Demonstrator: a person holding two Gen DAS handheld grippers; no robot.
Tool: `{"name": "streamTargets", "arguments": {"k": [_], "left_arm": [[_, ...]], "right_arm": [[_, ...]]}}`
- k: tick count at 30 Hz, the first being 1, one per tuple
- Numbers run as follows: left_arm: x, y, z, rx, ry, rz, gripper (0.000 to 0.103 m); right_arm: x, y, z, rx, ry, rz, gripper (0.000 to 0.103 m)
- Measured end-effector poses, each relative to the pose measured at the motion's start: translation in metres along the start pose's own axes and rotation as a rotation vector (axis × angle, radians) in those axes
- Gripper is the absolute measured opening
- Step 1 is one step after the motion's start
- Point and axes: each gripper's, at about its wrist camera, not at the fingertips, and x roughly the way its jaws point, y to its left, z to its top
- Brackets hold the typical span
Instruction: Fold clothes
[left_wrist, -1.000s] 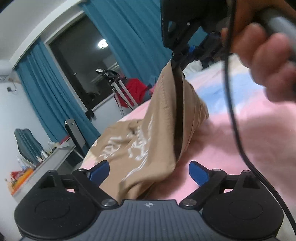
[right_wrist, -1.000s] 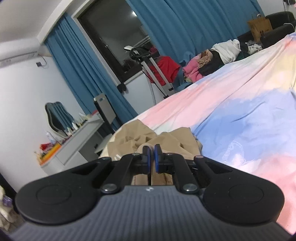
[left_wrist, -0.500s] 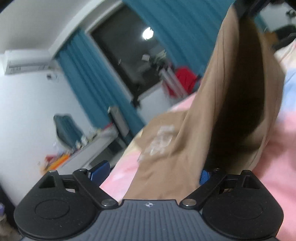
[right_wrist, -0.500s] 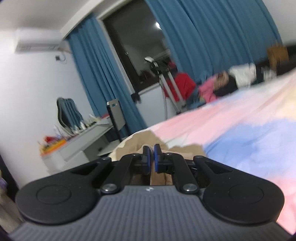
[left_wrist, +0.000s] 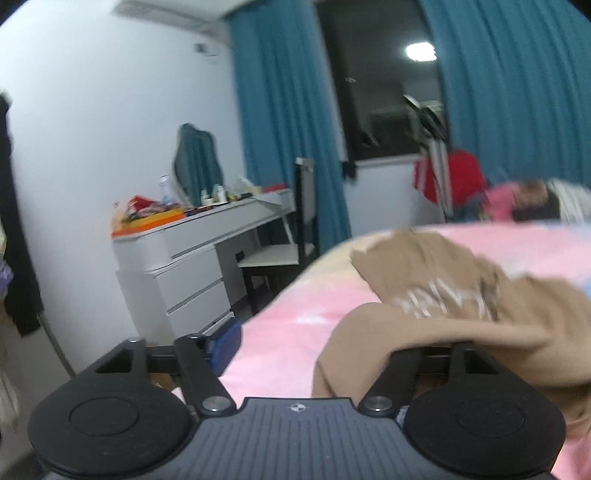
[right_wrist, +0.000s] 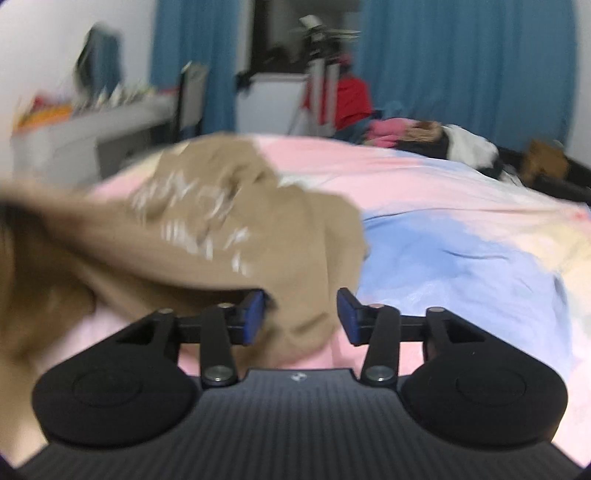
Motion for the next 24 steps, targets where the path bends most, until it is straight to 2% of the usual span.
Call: {"name": "streamTargets", "arguments": {"k": [3,6,10,13,14,15,16,20,24], "left_arm": [[-0.007,0.020,0.016,-0.077,0.006,-0.026,0.055],[-0.010,0.031,0.026,-0.115,0.003,-0.071,0.045],[-0.018,0.029,0.034,-0.115,-0.046,-0.143,0.034],[-0.021,0.023,0.038,-0.107,-0.089,-0.216,0.020],[-0.024,0.021,0.038,-0.104,-0.103,-0.234,0.019],[-0.026,0.019,0.039,-0.102,-0.115,-0.251,0.018],[-0.028,0.019,0.042,-0.105,-0.125,-0.264,0.013],[-0.034,0.024,0.065,-0.140,-0.162,-0.313,0.009],[-0.059,0.041,0.116,-0.175,-0.239,-0.369,0.007]], "right_arm": [[0.004,0.021,-0.009,-0.094,0.037,0.022,0.049],[0.000,0.028,-0.008,-0.081,0.010,-0.018,0.049],[-0.020,0.011,0.005,0.098,-0.184,-0.181,0.049],[-0.033,-0.008,0.020,0.249,-0.326,-0.223,0.048],[-0.034,-0.012,0.024,0.270,-0.339,-0.199,0.033],[-0.034,-0.015,0.027,0.286,-0.343,-0.159,0.010],[-0.035,-0.018,0.031,0.298,-0.351,-0.133,0.005],[-0.051,-0.027,0.048,0.333,-0.412,-0.105,0.003],[-0.113,-0.040,0.097,0.353,-0.582,-0.102,0.003]]}}
